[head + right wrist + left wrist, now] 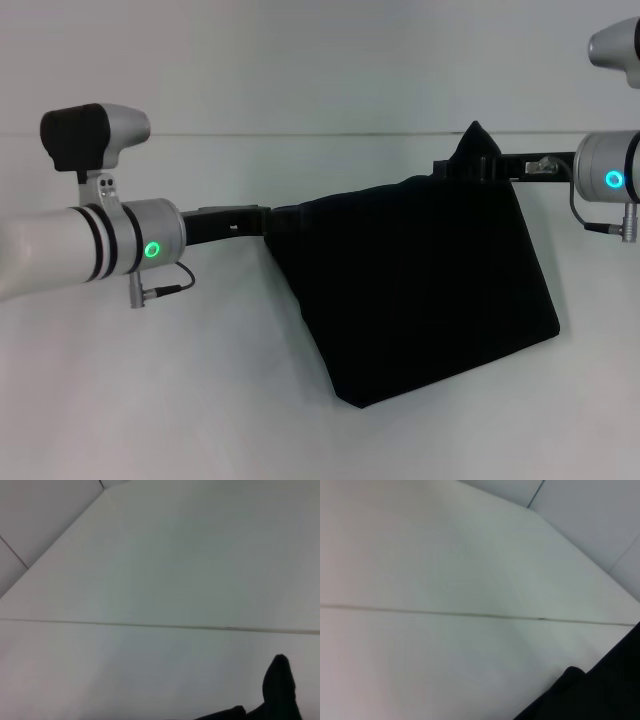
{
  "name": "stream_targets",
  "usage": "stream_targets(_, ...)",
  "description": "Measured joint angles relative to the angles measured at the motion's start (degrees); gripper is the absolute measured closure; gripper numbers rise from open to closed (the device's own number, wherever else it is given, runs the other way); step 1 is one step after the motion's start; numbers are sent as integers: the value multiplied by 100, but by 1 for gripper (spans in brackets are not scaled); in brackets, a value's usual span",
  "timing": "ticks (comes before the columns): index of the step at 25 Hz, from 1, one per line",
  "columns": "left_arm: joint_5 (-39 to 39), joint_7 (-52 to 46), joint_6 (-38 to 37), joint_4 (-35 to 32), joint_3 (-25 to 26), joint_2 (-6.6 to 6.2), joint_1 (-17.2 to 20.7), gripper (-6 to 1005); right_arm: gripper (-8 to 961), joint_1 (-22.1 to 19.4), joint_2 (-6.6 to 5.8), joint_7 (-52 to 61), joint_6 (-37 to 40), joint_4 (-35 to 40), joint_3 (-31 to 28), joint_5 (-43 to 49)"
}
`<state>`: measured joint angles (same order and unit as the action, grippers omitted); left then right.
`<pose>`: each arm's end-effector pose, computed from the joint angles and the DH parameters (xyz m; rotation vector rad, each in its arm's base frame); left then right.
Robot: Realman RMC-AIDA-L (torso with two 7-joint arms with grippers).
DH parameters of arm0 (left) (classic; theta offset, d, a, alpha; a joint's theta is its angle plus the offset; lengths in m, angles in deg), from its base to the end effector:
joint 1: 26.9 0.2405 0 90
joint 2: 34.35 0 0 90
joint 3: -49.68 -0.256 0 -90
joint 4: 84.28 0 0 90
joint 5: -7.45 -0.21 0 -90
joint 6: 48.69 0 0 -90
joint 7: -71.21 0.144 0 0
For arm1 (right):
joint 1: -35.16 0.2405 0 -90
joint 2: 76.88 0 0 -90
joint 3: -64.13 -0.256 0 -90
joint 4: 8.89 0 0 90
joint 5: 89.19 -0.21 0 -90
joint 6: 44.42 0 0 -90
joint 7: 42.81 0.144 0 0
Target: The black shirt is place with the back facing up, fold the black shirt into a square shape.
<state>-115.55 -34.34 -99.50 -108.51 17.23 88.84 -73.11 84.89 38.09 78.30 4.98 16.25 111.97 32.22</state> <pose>-0.2410 0.4183 -0.0575 -2.2279 -1.2803 -0.5397 0.2290 0.4560 -0.0094 -2.2163 1.2707 0.4030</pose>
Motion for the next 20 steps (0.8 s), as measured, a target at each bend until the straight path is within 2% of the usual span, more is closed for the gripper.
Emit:
stream_targets(5, -5, -261, 282, 284, -24, 1, -113, 176, 225, 6, 13, -25, 23, 0, 13, 19)
stream_targets(9, 36, -320, 424, 392, -26, 50, -164, 180, 225, 1, 15, -96, 34, 0, 15, 6)
stream_targets(20, 39, -321, 430, 444, -35, 81, -274, 191, 224, 6, 16, -149, 74, 0, 15, 27)
